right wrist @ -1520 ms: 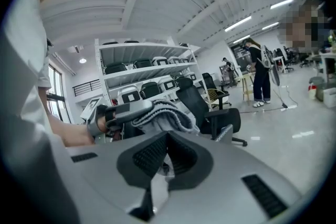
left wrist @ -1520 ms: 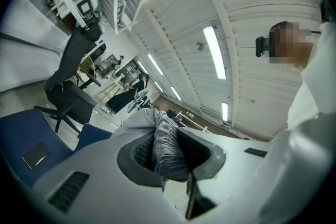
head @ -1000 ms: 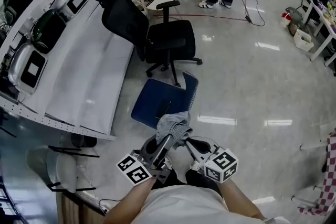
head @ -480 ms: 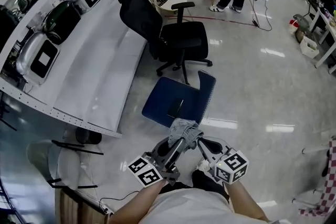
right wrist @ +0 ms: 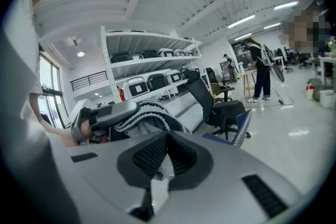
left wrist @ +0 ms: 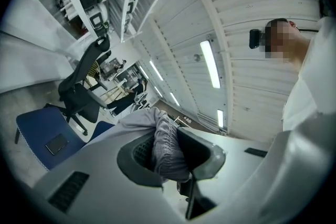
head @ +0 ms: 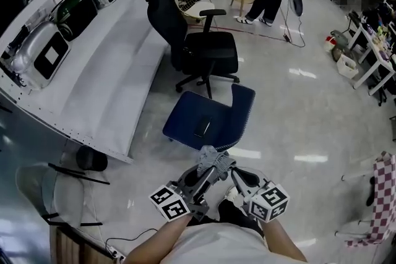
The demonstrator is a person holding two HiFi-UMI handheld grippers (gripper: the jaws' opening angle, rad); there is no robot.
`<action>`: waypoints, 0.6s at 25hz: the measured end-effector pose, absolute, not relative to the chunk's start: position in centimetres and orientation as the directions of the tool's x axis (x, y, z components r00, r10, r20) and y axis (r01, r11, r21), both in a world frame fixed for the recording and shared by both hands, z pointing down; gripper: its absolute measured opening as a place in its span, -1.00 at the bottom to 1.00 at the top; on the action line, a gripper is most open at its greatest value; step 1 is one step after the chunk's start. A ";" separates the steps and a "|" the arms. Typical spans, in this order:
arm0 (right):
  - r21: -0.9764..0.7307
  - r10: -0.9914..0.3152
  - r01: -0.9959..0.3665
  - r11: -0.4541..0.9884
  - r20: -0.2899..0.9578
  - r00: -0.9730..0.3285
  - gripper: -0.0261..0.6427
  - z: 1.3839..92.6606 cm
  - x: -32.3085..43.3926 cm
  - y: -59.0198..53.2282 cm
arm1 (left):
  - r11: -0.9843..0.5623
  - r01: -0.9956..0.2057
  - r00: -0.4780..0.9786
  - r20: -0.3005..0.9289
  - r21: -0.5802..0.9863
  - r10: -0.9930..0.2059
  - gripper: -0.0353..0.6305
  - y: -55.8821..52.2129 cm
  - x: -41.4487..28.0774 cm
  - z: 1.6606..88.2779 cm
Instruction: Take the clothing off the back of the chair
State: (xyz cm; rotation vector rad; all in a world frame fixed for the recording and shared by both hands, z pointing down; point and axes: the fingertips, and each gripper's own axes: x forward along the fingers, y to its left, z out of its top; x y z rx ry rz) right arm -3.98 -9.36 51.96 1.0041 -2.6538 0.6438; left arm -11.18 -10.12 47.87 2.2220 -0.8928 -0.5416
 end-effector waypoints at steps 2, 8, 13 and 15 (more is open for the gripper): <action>-0.308 -0.572 -0.674 0.672 0.363 -0.736 -0.87 51.8 -5.2 -8.4 | -0.543 -0.435 0.680 -0.133 0.718 -0.721 -0.64 -9.5 -12.1 47.9; -0.272 -0.584 -0.697 0.664 0.393 -0.710 -0.87 51.4 -6.6 -6.2 | -0.557 -0.395 0.684 -0.170 0.731 -0.709 -0.64 -7.9 -13.6 47.9; -0.235 -0.615 -0.735 0.636 0.420 -0.667 -0.87 51.1 -6.2 -5.2 | -0.565 -0.368 0.695 -0.185 0.738 -0.695 -0.64 -7.0 -13.6 48.0; -0.219 -0.624 -0.747 0.628 0.431 -0.651 -0.87 51.1 -5.9 -4.8 | -0.570 -0.363 0.705 -0.183 0.737 -0.685 -0.64 -6.7 -13.3 48.2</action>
